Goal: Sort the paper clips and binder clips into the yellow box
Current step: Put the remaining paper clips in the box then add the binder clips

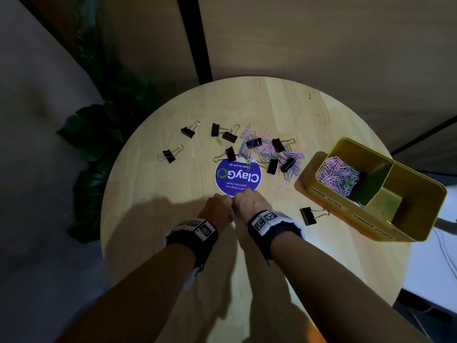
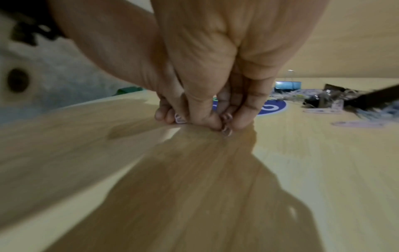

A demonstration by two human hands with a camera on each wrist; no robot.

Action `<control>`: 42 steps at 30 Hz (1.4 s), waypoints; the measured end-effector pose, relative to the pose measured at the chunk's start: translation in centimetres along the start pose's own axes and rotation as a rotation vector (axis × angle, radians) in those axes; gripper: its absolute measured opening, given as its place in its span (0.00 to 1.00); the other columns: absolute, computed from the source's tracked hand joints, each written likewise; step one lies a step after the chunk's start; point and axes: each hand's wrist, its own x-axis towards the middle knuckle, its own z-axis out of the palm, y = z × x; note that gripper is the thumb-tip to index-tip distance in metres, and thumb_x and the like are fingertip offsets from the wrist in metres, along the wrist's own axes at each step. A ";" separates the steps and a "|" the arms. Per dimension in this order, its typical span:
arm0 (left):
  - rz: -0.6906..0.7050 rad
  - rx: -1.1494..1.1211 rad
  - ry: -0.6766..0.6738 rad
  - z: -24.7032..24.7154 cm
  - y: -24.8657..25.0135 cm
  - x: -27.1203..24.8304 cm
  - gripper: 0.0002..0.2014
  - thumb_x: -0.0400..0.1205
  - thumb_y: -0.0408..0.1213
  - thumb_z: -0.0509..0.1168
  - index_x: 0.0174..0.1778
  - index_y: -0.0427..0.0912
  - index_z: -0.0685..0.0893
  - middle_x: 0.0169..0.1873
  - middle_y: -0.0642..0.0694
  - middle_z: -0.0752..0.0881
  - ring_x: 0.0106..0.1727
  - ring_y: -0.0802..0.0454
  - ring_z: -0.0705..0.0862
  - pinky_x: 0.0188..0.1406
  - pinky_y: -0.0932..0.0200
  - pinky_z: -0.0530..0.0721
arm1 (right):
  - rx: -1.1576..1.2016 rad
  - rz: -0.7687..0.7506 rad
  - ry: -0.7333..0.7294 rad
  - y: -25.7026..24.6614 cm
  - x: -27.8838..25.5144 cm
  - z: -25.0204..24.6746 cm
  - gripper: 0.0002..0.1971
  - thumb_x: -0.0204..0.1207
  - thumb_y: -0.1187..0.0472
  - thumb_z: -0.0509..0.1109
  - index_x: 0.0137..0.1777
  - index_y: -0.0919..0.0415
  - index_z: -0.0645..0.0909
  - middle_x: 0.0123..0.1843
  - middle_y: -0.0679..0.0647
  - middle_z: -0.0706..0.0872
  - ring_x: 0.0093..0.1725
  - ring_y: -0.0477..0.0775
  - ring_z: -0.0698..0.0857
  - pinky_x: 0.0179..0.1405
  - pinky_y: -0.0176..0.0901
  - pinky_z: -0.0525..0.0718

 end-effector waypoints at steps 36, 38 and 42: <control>0.311 0.069 -0.006 -3.5 22.8 5.0 0.09 0.77 0.32 0.68 0.52 0.37 0.86 0.51 0.35 0.82 0.52 0.36 0.84 0.50 0.48 0.83 | 0.715 0.700 0.661 19.1 -11.8 -4.1 0.11 0.75 0.59 0.69 0.53 0.59 0.88 0.56 0.64 0.88 0.57 0.65 0.85 0.59 0.50 0.83; 0.316 0.105 -0.022 -3.2 23.1 4.9 0.13 0.77 0.30 0.67 0.57 0.39 0.84 0.53 0.35 0.81 0.52 0.35 0.83 0.54 0.45 0.83 | 0.747 0.689 0.627 19.3 -12.0 -3.8 0.14 0.76 0.58 0.67 0.60 0.57 0.86 0.61 0.64 0.85 0.62 0.66 0.82 0.61 0.51 0.81; 0.370 -0.036 0.007 -3.0 21.9 5.2 0.03 0.76 0.35 0.69 0.40 0.43 0.88 0.41 0.40 0.87 0.41 0.42 0.85 0.48 0.49 0.86 | 0.801 0.634 0.649 19.3 -12.1 -3.7 0.17 0.75 0.58 0.67 0.63 0.56 0.84 0.62 0.62 0.86 0.63 0.64 0.83 0.67 0.49 0.80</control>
